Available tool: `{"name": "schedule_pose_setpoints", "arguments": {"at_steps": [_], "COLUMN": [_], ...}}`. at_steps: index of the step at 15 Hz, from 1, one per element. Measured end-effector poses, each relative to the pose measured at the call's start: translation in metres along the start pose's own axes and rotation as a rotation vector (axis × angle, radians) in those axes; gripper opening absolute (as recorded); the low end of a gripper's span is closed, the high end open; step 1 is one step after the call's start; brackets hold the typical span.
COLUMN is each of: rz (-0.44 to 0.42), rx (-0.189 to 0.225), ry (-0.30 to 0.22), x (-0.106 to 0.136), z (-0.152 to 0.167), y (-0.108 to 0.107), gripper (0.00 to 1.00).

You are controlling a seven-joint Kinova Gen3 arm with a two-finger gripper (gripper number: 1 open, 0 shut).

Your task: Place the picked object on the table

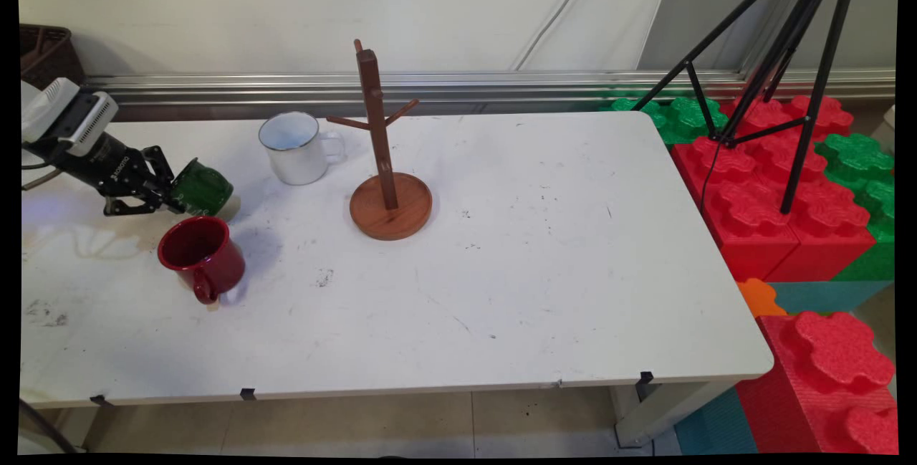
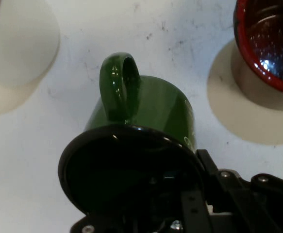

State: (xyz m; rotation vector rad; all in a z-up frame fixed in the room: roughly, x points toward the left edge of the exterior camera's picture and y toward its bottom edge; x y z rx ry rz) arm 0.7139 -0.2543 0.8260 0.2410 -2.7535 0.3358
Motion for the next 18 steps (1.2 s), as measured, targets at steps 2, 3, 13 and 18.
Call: {"name": "schedule_pose_setpoints", "arguments": {"at_steps": [2, 3, 13, 18], "rz": [0.008, 0.012, 0.042, 0.049], "rx": [0.0, 0.0, 0.004, 0.013], "ry": [-0.009, -0.014, -0.033, -0.03], "x": [0.0002, 0.0005, 0.0036, 0.0064], "z": [0.0017, 0.0024, 0.0048, 0.0042], "y": [0.0001, 0.0002, 0.0006, -0.0018], "gripper": [0.0, 0.0, 1.0, 1.0]}}
